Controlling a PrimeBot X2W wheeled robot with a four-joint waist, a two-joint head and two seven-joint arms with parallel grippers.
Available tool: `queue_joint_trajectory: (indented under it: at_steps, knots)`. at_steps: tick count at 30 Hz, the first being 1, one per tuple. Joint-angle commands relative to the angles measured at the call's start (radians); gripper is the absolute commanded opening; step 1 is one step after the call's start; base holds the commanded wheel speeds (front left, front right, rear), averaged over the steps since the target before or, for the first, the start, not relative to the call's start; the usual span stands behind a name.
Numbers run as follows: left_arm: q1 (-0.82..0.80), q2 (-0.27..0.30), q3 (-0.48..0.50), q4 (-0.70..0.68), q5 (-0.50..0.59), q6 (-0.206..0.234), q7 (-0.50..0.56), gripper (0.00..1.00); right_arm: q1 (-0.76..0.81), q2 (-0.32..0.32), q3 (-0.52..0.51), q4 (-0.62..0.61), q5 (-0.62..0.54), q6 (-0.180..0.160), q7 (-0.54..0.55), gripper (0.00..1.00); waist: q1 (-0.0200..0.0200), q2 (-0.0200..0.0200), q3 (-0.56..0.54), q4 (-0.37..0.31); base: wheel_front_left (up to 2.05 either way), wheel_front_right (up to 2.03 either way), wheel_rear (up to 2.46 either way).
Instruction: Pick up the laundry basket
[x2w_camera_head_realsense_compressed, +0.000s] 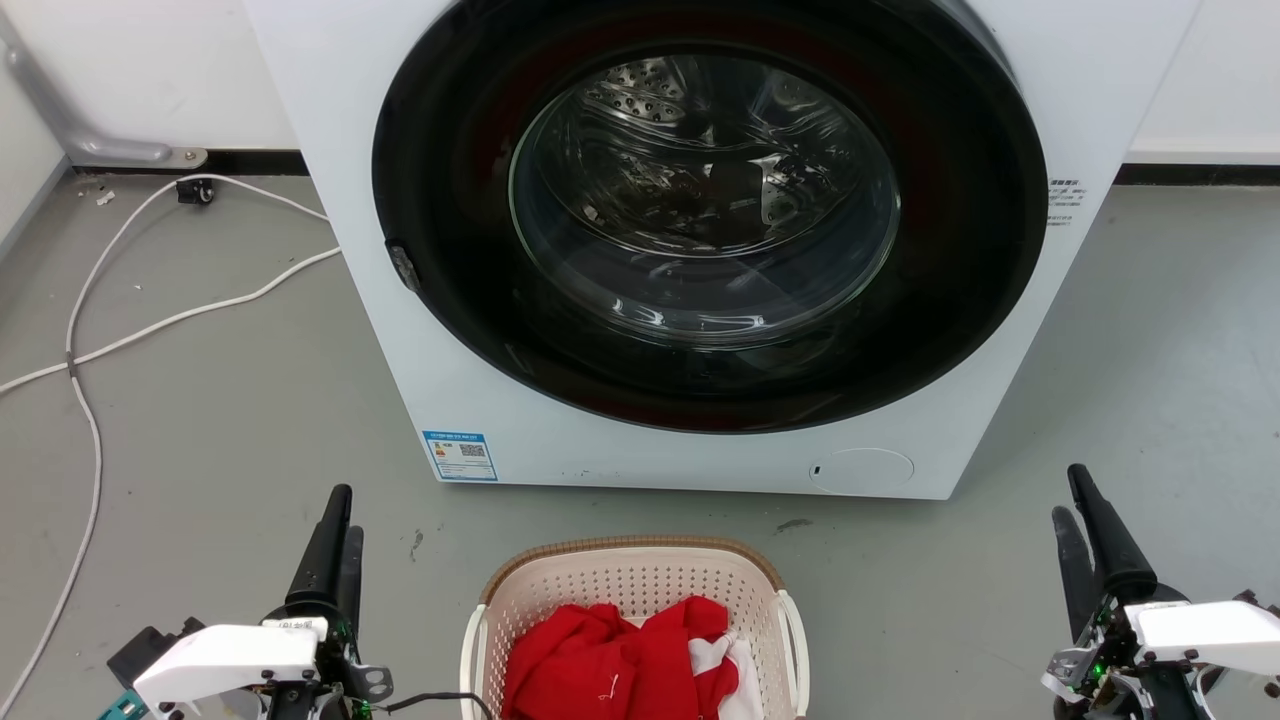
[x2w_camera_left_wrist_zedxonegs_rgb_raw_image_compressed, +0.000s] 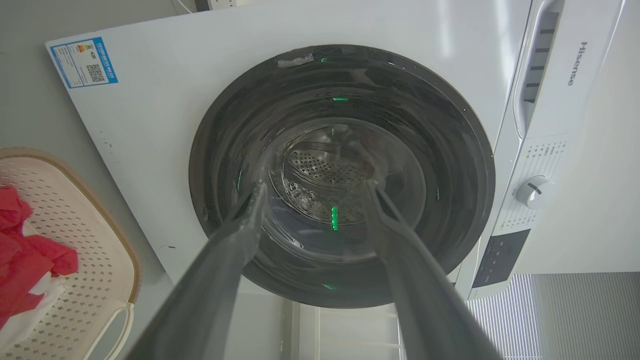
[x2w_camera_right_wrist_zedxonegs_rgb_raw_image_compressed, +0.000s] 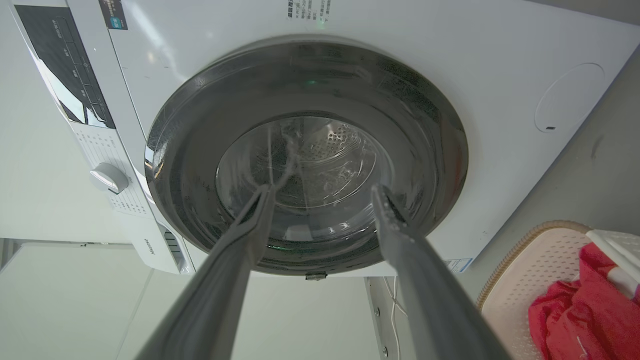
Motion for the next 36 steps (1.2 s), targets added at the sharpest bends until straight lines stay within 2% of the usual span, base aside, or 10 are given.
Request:
queue_joint_trajectory:
  at_steps: [1, 24, 36]
  knots:
    - [-0.021, 0.002, 0.007, -0.035, 0.045, 0.003, -0.016, 1.00, -0.013, -0.002, 0.000, -0.038, -0.067, 0.000, -0.015, 1.00, 0.0000, 0.0000, 0.001, 0.000, 0.00, 0.00, 0.00]
    - [-0.001, 0.003, -0.058, -0.147, 0.509, 0.100, -0.108, 1.00, 0.023, -0.003, 0.060, -0.166, -0.610, 0.000, -0.109, 1.00, 0.0000, 0.0000, 0.008, 0.002, 0.00, 0.00, 0.00]
    - [0.009, 0.003, -0.083, -0.190, 0.695, 0.104, -0.150, 1.00, 0.043, -0.003, 0.082, -0.226, -0.810, 0.000, -0.151, 1.00, 0.0000, 0.0000, 0.012, 0.003, 0.00, 0.00, 0.00]
